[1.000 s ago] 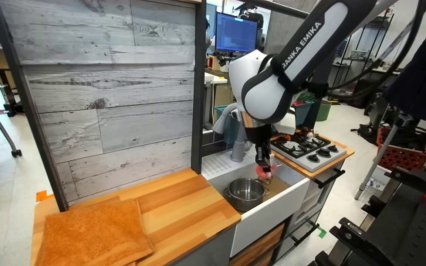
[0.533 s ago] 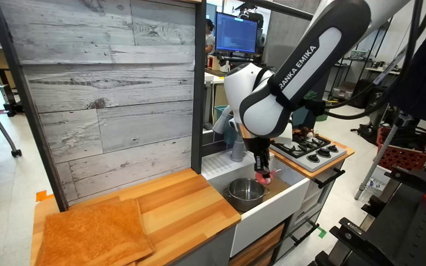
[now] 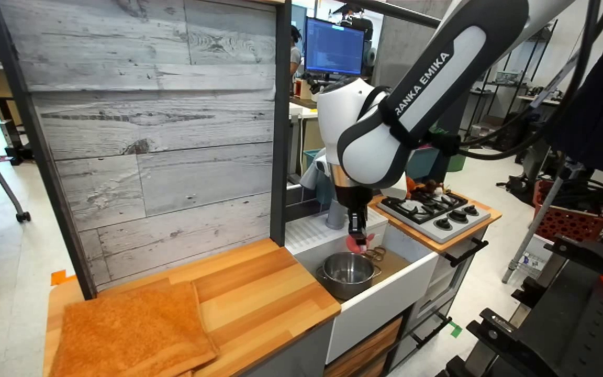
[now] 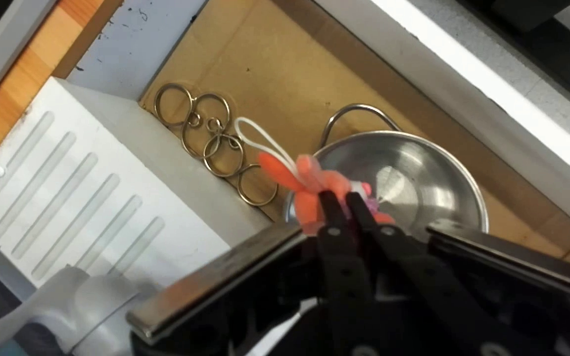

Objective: Use the towel to wipe the table, then put the dolls in the silver pot one at a time

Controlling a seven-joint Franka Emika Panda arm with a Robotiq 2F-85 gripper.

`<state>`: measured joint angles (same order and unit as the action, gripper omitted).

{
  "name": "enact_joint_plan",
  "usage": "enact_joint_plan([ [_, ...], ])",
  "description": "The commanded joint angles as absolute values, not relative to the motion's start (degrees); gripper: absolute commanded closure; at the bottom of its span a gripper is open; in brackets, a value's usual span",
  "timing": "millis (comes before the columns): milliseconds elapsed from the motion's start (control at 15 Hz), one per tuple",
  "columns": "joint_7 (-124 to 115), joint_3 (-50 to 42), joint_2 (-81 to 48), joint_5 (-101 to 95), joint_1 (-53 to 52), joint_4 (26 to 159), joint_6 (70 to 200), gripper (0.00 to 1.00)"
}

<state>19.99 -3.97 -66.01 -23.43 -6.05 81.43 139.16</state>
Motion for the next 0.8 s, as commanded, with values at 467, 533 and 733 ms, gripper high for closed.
enact_joint_plan([
  [467,29.8,1.7,-64.4,-21.0,-0.3,81.7,135.3,0.65],
  [533,29.8,1.7,-64.5,-21.0,-0.2,81.7,135.4,0.56],
  [733,22.6,-3.1,-63.9,-23.0,-4.2,81.5,132.7,0.20],
])
